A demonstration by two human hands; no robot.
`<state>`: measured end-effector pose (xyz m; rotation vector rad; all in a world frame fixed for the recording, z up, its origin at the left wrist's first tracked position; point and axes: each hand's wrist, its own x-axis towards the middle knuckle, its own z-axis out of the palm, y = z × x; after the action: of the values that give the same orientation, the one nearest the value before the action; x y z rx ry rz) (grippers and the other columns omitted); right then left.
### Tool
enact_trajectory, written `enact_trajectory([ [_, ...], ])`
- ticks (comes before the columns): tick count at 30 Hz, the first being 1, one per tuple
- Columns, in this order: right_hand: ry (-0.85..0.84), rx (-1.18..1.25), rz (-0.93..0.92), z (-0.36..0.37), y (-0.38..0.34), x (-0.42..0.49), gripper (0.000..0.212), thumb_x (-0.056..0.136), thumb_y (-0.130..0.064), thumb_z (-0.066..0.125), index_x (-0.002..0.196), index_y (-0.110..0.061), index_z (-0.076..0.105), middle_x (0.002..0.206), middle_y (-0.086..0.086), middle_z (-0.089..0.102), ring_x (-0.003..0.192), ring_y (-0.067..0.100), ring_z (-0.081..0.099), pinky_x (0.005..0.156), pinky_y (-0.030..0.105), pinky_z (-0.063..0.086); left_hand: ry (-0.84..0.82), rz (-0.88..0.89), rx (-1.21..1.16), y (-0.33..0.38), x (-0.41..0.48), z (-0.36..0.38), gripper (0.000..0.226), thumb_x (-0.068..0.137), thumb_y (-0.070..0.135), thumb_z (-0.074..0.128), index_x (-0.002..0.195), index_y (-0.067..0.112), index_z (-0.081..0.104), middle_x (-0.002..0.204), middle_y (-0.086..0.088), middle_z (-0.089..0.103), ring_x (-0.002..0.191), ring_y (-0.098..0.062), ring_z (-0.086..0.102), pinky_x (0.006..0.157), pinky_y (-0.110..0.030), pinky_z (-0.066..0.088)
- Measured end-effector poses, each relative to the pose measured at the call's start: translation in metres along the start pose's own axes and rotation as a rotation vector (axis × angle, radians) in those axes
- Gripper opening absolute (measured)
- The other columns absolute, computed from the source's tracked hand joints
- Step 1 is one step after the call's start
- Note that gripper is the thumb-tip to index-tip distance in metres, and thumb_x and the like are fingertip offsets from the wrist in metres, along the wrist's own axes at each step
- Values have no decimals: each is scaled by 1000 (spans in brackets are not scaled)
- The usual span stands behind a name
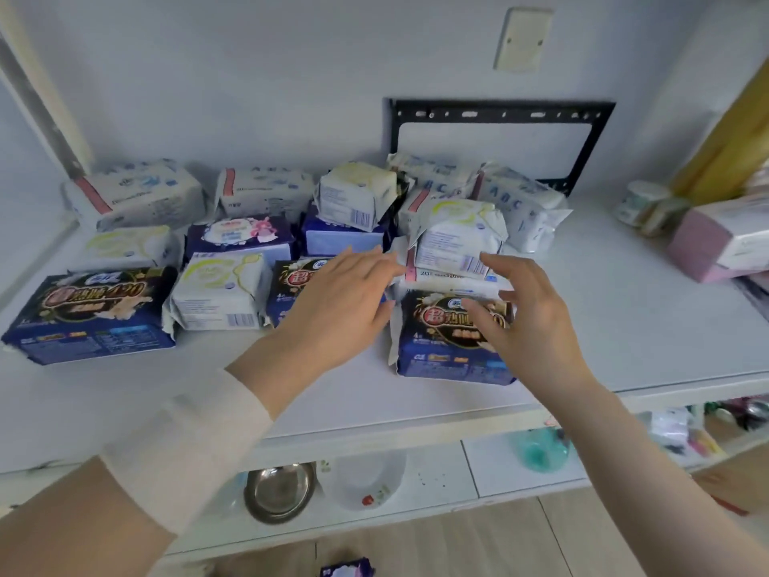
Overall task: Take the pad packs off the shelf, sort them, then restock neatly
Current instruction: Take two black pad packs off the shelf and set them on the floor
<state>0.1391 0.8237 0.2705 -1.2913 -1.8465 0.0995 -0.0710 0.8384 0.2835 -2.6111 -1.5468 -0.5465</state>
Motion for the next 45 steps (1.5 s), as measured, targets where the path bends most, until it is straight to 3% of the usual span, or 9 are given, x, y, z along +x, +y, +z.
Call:
enact_trajectory([
  [9,36,189,367,-20,55,35,41,86,-28,63,123,-13,54,117,-4,56,104,9,53,75,8,42,-4,-82,63,6,41,10,45,93,25,50,137,19,40,148,2,35,137,-15,31,113,-28,15],
  [16,-50,370,760,-13,88,46,53,85,-44,59,126,-12,52,123,-1,56,109,17,54,99,42,45,-15,-222,31,0,51,27,43,91,28,52,133,22,44,139,2,47,124,-19,47,102,-32,35],
  [20,-156,451,908,-8,94,50,62,88,-49,53,132,-7,47,132,5,52,111,24,53,99,41,44,-34,-328,-30,0,50,30,43,92,30,52,133,21,43,136,0,49,110,-21,56,92,-32,40],
  [24,-206,516,988,-4,92,47,62,88,-49,53,133,-7,44,131,8,50,110,23,51,85,32,47,-50,-355,-70,-2,46,36,42,92,30,52,132,19,44,134,-2,51,113,-22,55,92,-33,41],
  [28,-213,426,1047,-9,89,34,76,82,-59,55,140,-13,38,137,6,47,104,23,51,99,44,44,-32,-387,-99,-9,36,36,41,92,28,52,131,18,45,131,-4,53,112,-23,55,92,-36,42],
  [31,-280,400,1090,-13,84,14,81,78,-60,57,139,-9,39,134,8,49,109,25,52,95,43,47,16,-443,-119,-25,23,34,42,91,28,55,130,16,46,127,-6,55,110,-25,56,92,-39,45],
  [36,-424,387,1114,-9,71,-2,72,71,-65,59,105,-1,64,101,13,69,95,28,64,90,40,52,26,-669,-97,-65,9,34,53,87,43,54,129,12,47,128,-13,53,117,-32,48,97,-46,40],
  [41,-451,361,1068,-1,61,-2,50,78,-54,62,89,-6,66,79,5,66,65,13,56,57,24,41,-101,-679,29,-81,7,42,69,87,53,50,138,9,37,137,-17,43,128,-35,35,105,-46,30],
  [45,-415,348,1068,3,58,-2,47,80,-47,65,92,-1,64,80,8,65,64,14,55,56,23,40,-162,-631,14,-81,9,42,68,89,53,46,143,14,30,142,-16,34,134,-32,24,109,-43,22],
])
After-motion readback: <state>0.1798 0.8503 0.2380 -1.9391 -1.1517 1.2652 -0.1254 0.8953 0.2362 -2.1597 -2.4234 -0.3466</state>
